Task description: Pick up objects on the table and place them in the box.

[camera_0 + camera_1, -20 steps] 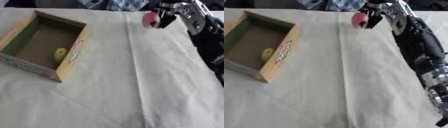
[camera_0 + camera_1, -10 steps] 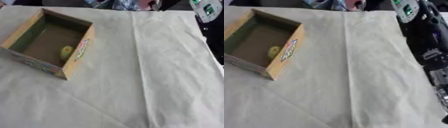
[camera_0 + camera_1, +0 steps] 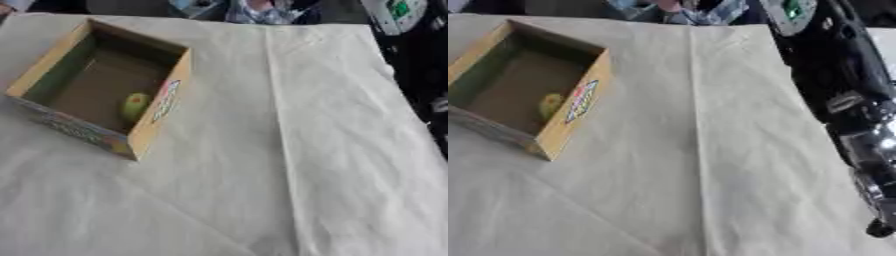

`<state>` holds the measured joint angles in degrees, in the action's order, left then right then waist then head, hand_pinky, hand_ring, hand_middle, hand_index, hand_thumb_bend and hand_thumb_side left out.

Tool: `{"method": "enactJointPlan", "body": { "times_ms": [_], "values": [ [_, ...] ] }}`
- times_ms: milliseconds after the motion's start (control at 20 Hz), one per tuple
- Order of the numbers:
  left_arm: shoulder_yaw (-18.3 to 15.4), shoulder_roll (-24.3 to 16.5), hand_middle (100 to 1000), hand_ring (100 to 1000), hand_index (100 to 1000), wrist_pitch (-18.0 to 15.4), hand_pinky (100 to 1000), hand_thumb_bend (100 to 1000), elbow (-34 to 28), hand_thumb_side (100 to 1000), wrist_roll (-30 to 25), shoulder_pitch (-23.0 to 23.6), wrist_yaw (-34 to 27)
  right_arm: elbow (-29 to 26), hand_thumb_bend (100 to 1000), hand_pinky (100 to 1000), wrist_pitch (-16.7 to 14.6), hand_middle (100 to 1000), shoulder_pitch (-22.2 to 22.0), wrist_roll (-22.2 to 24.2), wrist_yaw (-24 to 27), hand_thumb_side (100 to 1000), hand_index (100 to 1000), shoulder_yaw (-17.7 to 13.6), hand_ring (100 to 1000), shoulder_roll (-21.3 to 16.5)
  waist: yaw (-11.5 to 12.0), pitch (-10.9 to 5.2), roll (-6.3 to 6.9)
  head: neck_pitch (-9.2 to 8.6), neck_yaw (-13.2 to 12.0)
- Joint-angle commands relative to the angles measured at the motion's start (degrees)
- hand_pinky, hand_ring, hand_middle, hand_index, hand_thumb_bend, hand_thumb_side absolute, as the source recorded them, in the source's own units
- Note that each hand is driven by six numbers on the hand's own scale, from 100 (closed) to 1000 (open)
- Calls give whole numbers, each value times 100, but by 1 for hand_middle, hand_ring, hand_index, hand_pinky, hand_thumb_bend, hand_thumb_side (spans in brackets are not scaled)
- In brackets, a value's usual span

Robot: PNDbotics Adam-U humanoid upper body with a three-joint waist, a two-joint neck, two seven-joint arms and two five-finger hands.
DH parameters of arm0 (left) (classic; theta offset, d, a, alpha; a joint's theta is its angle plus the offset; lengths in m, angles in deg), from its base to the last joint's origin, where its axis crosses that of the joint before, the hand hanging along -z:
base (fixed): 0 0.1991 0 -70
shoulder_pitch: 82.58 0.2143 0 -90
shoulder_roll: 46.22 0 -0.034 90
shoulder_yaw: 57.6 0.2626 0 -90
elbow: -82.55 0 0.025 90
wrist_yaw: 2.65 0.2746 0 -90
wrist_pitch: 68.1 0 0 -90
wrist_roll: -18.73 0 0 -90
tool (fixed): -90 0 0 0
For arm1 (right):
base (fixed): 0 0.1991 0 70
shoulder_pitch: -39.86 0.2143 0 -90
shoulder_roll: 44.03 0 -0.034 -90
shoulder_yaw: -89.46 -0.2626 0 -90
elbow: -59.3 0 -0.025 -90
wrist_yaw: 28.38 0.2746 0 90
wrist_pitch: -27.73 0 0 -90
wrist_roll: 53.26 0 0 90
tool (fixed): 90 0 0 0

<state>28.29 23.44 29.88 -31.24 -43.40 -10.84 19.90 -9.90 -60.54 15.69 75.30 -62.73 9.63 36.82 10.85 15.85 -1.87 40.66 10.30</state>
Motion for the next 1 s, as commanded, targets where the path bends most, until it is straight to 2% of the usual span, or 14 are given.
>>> {"method": "enactJointPlan", "body": {
  "times_ms": [50,200,550,1000],
  "values": [
    [-67,-142,1000,783,771,-10,678,385,-80,1000,0,-83,-34,-158,100,619,1,555,224,85,94,100,691,39,630,183,22,-160,16,137,29],
    [-62,-137,1000,783,771,-16,678,385,-80,1000,-8,-97,-47,-194,100,618,-7,555,293,154,122,100,691,119,631,402,40,-177,12,166,84],
    [-54,-118,1000,783,770,-34,676,386,-80,1000,4,-130,-75,-196,100,612,-4,552,415,280,152,100,691,251,631,964,95,-180,-3,57,427],
    [-44,-75,1000,783,769,-52,675,386,-80,1000,71,-189,-110,73,100,605,91,551,468,300,43,100,693,275,635,1701,164,-159,-12,-63,561]
  ]
}}
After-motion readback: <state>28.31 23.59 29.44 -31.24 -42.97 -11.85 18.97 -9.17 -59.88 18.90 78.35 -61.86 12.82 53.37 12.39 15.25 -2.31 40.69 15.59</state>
